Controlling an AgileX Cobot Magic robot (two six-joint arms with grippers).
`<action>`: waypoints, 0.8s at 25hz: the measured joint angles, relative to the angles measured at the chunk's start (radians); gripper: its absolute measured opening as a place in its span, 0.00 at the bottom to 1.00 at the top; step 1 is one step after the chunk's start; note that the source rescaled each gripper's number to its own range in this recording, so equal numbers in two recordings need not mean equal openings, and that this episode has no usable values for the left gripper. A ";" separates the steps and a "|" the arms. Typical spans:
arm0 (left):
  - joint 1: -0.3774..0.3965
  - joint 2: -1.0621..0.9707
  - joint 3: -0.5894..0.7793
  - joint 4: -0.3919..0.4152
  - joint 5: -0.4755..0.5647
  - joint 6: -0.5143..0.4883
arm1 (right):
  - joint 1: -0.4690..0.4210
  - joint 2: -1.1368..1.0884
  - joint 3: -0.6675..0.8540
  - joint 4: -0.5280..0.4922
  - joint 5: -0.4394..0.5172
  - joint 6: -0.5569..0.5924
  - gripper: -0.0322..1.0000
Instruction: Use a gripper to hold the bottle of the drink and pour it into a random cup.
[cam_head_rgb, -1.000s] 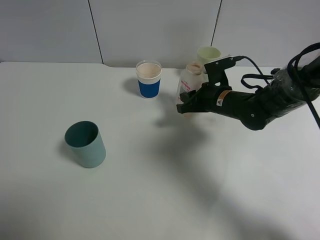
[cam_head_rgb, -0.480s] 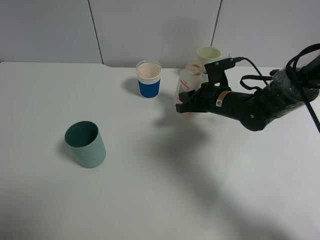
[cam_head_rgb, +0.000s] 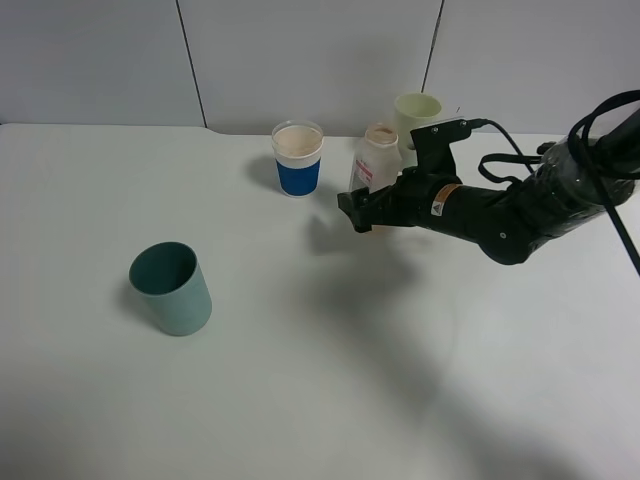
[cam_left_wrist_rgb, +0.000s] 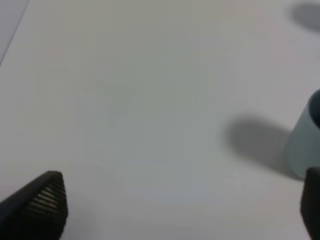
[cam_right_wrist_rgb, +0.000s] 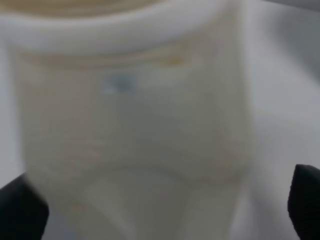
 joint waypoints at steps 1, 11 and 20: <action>0.000 0.000 0.000 0.000 0.000 0.000 | 0.000 0.000 0.000 0.000 0.000 0.000 0.98; 0.000 0.000 0.000 0.000 0.000 0.000 | 0.000 -0.113 0.001 -0.024 0.060 0.005 1.00; 0.000 0.000 0.000 0.000 0.000 0.000 | 0.000 -0.319 0.002 -0.049 0.235 0.006 1.00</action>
